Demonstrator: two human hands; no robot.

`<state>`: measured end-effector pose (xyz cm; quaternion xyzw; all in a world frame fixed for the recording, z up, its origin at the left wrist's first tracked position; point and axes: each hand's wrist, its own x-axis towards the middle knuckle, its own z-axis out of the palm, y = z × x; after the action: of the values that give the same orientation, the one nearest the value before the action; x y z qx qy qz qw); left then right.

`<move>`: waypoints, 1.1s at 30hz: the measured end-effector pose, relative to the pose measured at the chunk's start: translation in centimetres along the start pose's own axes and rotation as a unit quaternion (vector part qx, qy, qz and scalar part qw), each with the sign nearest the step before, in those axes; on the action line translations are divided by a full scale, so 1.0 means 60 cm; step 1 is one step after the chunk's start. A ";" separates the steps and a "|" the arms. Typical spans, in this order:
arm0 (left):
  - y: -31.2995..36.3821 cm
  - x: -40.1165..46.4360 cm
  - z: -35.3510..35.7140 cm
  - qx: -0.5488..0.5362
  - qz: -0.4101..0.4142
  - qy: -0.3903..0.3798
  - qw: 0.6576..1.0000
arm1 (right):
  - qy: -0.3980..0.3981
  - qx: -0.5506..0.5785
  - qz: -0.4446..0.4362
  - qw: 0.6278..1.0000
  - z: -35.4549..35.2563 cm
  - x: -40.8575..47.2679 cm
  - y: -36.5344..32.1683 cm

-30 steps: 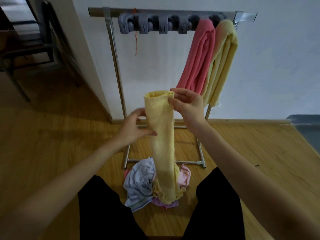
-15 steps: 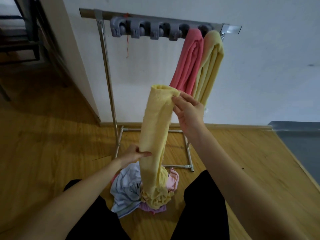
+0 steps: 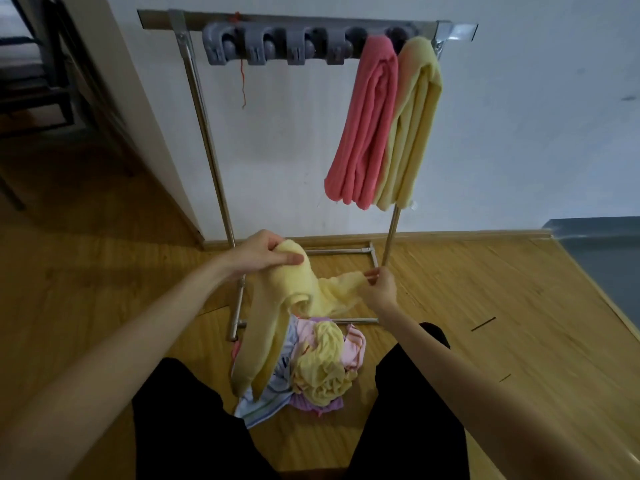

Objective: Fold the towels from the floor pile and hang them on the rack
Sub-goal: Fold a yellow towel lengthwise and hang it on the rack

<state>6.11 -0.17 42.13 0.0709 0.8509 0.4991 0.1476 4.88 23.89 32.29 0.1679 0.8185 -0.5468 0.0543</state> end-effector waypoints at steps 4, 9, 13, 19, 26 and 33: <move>0.056 -0.015 -0.018 0.055 0.016 -0.089 0.994 | -0.120 -0.252 -0.040 0.959 0.008 -0.004 0.013; 0.086 -0.021 -0.020 0.102 0.021 -0.160 0.982 | -0.196 -0.001 -0.225 0.954 0.004 -0.036 -0.068; 0.094 -0.024 -0.020 0.113 0.017 -0.188 0.976 | -0.421 0.133 -0.172 0.881 0.000 -0.057 -0.121; 0.085 -0.030 -0.029 0.123 0.008 -0.188 0.974 | -0.485 0.039 -0.166 0.858 -0.008 -0.057 -0.136; 0.051 -0.038 -0.040 0.071 -0.017 -0.173 0.982 | -0.473 0.090 -0.141 0.865 -0.073 -0.035 -0.148; 0.025 -0.050 -0.065 0.047 -0.029 -0.147 0.988 | -0.424 0.095 -0.185 0.881 -0.114 -0.011 -0.132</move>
<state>7.65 -3.48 45.80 0.1258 0.8440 0.4387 0.2817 3.51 27.23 42.12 -0.2299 0.6773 -0.6412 0.2779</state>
